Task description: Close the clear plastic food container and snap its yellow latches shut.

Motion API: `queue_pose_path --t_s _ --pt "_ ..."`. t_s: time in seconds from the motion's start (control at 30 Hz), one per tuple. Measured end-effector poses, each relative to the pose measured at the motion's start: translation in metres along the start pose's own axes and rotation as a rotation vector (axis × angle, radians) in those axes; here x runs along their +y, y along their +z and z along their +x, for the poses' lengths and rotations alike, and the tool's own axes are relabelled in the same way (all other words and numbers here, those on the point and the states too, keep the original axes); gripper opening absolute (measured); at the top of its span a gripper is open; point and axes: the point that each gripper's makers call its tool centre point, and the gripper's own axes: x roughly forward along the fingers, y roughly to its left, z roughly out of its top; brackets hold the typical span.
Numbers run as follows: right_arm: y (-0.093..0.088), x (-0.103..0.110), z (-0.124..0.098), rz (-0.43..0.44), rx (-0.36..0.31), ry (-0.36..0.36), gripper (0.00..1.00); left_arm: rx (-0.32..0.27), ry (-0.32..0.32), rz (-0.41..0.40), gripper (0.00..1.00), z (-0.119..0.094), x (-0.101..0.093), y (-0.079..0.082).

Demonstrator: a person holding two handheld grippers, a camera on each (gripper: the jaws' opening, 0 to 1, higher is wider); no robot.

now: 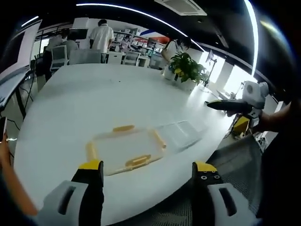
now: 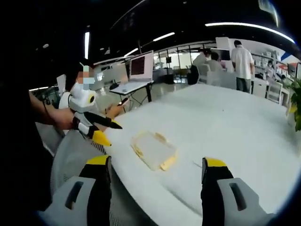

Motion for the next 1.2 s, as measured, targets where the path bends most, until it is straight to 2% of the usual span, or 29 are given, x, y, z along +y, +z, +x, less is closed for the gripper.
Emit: queue_pose_path --t_s 0.13,0.2,0.27,0.37,0.7,0.9,1.1,1.2 --pt "0.006 -0.002 0.005 -0.012 0.003 0.013 0.75 0.017 -0.009 0.036 0.72 0.001 0.001 0.0" --pt "0.015 -0.002 0.007 0.004 -0.03 0.03 0.72 0.027 -0.018 0.052 0.71 0.002 0.002 -0.002" --pt "0.018 -0.002 0.011 -0.005 -0.029 0.034 0.74 0.045 -0.037 0.06 0.71 0.003 0.001 -0.003" --pt "0.019 -0.002 0.016 -0.021 -0.013 0.045 0.74 0.074 -0.058 0.089 0.76 0.004 0.0 -0.005" --pt "0.007 -0.002 0.032 -0.068 0.063 0.082 0.73 0.107 -0.084 0.099 0.77 0.009 0.01 -0.006" --pt "-0.003 -0.002 0.039 -0.079 0.108 0.099 0.69 0.144 -0.097 0.14 0.8 0.013 0.014 -0.01" --pt "-0.007 -0.003 0.05 -0.113 0.146 0.102 0.66 0.164 -0.108 0.133 0.81 0.015 0.018 -0.01" --pt "-0.008 -0.003 0.056 -0.134 0.162 0.112 0.66 0.202 -0.104 0.181 0.81 0.018 0.028 -0.012"
